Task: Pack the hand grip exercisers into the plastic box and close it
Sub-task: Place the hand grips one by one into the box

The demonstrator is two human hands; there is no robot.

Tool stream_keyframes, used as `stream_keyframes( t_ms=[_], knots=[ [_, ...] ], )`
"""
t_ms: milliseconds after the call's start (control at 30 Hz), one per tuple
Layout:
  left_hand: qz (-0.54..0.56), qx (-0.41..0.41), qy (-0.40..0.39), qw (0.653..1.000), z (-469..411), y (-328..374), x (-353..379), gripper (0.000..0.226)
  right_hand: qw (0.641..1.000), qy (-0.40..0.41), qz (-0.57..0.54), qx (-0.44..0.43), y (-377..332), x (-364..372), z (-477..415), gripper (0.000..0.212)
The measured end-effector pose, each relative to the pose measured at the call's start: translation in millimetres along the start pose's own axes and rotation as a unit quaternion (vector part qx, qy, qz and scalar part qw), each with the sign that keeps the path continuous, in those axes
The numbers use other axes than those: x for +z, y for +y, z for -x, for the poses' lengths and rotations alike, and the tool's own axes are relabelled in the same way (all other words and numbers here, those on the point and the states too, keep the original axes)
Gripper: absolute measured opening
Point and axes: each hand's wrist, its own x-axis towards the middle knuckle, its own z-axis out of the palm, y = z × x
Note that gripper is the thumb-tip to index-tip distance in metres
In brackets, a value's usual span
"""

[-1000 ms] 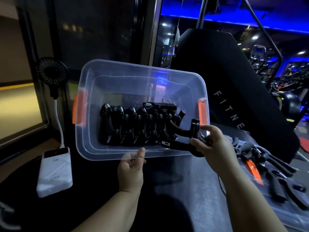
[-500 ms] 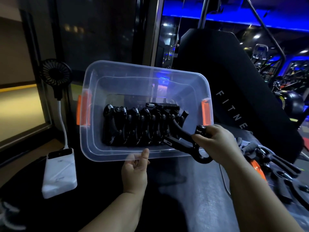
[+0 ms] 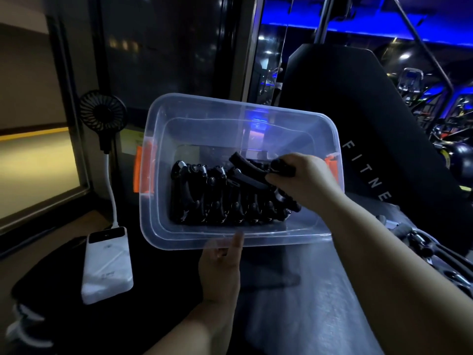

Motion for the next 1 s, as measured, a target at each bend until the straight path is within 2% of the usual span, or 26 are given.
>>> stream_keyframes(
  t_ms=[167, 300, 500, 667, 1000],
  knots=[
    [0.015, 0.01, -0.01, 1.0, -1, -1, 0, 0.035, 0.999, 0.015, -0.012, -0.031, -15, 30, -39, 0.023],
    [0.006, 0.026, -0.034, 0.999, -1, 1, 0, 0.022, 0.999, 0.011, -0.021, -0.048, -28, 52, -60, 0.023],
    [0.009, 0.019, -0.03, 0.999, -1, 1, 0, 0.019, 0.995, 0.021, 0.02, -0.094, -36, 81, -77, 0.024],
    [0.033, -0.004, -0.029, 0.999, -1, 4, 0, 0.016, 0.997, 0.016, -0.006, -0.079, -36, 99, -89, 0.025],
    [0.029, 0.002, -0.034, 0.999, -4, 5, 1, 0.017, 0.998, -0.049, -0.029, -0.038, -35, 118, -108, 0.035]
  ],
)
